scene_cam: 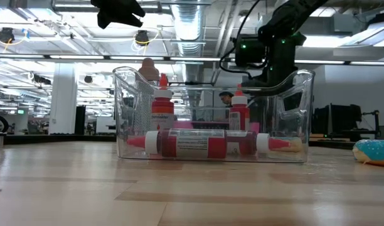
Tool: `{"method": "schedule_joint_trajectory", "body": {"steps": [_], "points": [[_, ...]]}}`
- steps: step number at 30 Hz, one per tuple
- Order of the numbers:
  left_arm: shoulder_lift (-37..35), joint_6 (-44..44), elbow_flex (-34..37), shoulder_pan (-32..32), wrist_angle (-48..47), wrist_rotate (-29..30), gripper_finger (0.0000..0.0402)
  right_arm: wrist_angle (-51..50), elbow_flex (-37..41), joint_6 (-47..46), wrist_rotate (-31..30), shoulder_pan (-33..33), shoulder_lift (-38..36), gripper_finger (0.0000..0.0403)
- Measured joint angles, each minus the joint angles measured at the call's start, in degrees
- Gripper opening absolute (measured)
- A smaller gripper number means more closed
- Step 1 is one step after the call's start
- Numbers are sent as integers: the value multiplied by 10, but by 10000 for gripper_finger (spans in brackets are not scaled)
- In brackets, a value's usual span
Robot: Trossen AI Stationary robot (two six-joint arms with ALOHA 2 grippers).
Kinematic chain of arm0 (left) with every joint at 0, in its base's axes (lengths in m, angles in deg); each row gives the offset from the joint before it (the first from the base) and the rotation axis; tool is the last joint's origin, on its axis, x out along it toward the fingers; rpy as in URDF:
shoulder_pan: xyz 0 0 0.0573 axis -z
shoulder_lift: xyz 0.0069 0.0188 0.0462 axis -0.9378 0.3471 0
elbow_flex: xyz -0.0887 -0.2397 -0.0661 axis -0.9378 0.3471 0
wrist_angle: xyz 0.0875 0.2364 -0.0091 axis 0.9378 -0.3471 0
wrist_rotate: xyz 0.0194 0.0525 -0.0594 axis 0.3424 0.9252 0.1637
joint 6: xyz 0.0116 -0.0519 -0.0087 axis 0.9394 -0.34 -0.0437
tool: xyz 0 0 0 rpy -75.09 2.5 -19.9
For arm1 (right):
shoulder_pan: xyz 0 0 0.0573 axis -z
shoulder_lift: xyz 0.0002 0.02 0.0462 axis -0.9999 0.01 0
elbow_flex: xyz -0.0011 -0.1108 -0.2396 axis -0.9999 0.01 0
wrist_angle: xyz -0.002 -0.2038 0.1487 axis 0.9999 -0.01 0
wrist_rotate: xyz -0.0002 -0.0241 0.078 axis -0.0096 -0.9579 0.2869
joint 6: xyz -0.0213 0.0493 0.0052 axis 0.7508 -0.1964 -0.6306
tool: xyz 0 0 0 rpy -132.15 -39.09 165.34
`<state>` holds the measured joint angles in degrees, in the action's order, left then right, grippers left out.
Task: Pick & Place Food Item
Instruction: Put the light blue donut into the black bin
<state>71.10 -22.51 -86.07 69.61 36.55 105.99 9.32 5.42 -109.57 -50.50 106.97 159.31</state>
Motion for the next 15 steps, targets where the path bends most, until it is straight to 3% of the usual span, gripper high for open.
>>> {"method": "schedule_joint_trajectory", "body": {"steps": [15], "points": [[0, 1, 0, 0, 0, -2, 157, 0, 17, 3, -1, 7, 0, 212]]}}
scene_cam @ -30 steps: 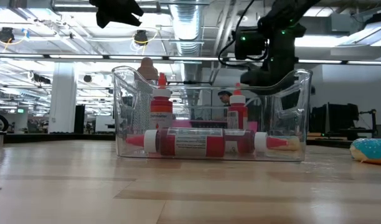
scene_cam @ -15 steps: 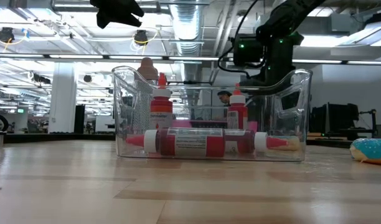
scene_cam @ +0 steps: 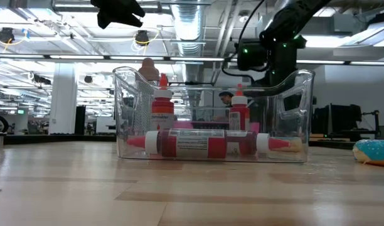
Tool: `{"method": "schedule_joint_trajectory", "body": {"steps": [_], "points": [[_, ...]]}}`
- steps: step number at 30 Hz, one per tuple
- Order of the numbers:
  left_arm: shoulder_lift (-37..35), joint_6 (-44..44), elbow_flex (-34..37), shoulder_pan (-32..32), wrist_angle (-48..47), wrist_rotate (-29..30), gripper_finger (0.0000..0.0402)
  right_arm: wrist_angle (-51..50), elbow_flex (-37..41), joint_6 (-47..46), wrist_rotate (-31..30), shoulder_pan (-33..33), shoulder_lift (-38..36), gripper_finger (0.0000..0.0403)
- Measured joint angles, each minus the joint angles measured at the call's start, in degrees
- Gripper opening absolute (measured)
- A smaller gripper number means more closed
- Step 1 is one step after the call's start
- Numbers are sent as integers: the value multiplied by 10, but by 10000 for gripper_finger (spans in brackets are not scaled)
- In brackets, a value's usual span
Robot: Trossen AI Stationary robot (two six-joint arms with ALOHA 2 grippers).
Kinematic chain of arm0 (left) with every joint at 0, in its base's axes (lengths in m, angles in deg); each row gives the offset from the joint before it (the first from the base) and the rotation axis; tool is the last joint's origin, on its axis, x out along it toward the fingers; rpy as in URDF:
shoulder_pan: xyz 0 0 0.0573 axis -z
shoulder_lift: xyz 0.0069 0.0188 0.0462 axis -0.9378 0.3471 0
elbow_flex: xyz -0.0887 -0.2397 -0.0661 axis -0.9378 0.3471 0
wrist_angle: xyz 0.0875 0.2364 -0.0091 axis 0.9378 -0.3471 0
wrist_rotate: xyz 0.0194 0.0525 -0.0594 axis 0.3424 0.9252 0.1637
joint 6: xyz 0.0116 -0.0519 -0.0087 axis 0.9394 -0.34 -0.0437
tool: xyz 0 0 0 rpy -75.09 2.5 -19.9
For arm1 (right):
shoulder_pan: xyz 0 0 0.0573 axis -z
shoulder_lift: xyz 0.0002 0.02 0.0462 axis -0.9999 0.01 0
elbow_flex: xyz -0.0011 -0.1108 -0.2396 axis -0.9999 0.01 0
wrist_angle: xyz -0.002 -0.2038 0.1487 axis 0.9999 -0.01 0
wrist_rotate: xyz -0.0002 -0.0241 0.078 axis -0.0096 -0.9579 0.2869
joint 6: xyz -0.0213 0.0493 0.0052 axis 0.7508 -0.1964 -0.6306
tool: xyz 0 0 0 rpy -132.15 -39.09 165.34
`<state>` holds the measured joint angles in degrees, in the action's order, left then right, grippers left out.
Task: Pick & Place Food Item
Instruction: Put the light blue donut into the black bin
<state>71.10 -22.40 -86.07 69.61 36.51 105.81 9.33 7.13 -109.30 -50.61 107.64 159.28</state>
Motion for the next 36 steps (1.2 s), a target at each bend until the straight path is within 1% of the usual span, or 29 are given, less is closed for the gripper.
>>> {"method": "schedule_joint_trajectory", "body": {"steps": [5, 14, 36], "points": [[0, 1, 0, 0, 0, -1, 157, 2, 22, -1, 3, -1, 0, 212], [0, 0, 0, 0, 0, -1, 157, 34, 21, -3, 3, -2, 0, 212], [0, 0, 0, 0, 0, 2, 157, 52, 21, 13, 8, 7, 0, 212]]}}
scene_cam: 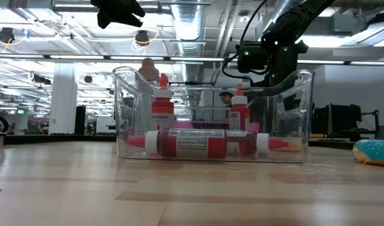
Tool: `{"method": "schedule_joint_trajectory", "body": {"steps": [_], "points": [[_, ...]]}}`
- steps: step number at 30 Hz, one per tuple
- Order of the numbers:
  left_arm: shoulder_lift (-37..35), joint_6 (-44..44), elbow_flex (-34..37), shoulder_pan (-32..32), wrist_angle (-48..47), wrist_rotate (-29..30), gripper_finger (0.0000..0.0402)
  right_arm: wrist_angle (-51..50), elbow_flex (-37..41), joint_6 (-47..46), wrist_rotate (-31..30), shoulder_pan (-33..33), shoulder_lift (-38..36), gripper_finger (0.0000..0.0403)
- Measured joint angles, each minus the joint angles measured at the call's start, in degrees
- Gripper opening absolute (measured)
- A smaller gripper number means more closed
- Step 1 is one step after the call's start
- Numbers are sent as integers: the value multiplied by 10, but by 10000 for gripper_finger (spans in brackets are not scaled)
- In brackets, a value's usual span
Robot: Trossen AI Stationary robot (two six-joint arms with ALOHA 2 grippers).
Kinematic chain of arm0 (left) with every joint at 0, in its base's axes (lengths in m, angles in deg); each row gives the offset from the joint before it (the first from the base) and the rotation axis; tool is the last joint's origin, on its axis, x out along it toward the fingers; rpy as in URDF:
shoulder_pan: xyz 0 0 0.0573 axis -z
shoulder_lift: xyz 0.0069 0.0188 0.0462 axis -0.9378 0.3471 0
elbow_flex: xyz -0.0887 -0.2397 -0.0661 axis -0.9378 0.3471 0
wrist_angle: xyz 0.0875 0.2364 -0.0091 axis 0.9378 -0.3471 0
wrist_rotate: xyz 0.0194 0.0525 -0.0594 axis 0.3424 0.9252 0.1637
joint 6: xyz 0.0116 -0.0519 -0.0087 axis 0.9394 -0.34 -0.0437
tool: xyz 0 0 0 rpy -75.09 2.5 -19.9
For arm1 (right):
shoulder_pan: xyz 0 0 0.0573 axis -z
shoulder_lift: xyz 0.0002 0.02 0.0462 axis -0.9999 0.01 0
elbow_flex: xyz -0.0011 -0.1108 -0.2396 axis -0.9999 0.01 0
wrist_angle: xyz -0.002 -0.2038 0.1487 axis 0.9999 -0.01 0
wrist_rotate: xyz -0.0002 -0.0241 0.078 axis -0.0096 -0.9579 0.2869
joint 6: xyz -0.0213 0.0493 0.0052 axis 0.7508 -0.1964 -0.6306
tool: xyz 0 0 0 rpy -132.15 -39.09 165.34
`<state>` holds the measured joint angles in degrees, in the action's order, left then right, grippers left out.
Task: Pick & Place Food Item
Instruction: Put the light blue donut into the black bin
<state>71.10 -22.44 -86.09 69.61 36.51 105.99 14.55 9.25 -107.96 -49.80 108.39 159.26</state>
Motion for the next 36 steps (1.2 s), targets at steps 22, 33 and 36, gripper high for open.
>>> {"method": "schedule_joint_trajectory", "body": {"steps": [22, 33, 36], "points": [[0, 0, 0, 0, 0, -9, 157, 8, 24, 2, 10, -4, -1, 212], [0, 0, 0, 0, 0, -8, 157, 30, 35, -12, 20, -6, -1, 212], [0, 0, 0, 0, 0, -8, 159, 38, 35, -11, 20, 1, -1, 212]]}}
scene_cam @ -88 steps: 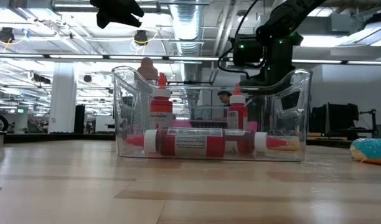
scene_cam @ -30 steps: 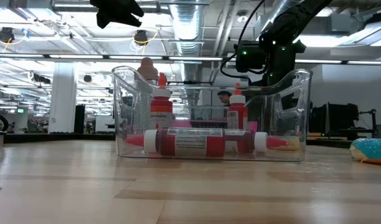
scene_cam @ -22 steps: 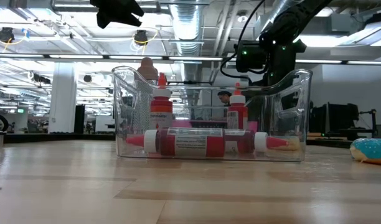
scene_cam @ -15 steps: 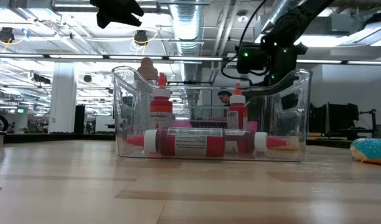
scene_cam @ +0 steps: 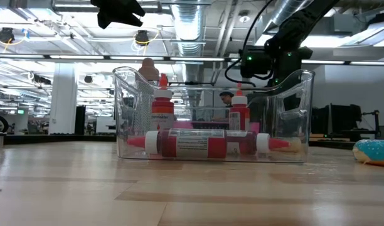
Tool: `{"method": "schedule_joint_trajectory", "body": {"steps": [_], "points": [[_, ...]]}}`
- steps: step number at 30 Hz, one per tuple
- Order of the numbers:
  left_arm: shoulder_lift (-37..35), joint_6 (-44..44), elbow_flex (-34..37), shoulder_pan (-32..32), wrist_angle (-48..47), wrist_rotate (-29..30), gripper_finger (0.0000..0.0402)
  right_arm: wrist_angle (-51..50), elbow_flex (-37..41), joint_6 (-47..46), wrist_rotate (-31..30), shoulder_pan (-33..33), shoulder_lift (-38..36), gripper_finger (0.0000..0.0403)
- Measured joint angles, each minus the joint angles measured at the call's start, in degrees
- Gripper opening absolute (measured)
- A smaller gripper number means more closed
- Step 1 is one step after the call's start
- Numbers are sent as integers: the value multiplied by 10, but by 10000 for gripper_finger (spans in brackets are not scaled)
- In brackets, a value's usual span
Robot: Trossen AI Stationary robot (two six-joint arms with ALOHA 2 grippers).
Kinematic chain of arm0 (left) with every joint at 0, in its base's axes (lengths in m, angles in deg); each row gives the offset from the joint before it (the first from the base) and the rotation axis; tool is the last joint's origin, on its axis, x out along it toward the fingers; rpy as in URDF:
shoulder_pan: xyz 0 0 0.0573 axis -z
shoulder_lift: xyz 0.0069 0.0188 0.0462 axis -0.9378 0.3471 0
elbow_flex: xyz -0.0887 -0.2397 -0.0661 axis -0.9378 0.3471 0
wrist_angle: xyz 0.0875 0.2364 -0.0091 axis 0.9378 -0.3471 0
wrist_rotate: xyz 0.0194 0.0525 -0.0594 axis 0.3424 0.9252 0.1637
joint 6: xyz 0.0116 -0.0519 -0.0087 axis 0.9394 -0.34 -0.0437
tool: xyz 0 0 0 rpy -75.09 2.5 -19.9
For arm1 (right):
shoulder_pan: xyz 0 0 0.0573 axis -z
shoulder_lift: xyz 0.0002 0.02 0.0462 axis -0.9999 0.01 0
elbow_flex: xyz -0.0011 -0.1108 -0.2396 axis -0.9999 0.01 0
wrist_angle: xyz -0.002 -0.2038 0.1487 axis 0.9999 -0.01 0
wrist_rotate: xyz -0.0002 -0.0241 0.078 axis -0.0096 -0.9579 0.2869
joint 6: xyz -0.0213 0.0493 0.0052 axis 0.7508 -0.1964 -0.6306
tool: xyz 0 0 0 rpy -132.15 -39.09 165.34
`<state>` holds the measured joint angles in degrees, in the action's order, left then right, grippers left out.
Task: Pick & Place Food Item
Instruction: Put the light blue donut into the black bin
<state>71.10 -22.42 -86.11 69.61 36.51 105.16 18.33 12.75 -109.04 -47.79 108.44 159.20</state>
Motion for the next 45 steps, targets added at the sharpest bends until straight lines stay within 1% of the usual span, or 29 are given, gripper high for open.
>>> {"method": "schedule_joint_trajectory", "body": {"steps": [18, 29, 45], "points": [[0, 0, 0, 0, 0, 0, 164, 14, 0, 12, 2, 3, 0, 212], [0, 1, 0, 0, 0, 0, 164, 0, 0, 8, -8, 3, 0, 170], [0, 0, 0, 0, 0, 0, 164, -2, 0, -3, -9, -5, 0, 168]]}}
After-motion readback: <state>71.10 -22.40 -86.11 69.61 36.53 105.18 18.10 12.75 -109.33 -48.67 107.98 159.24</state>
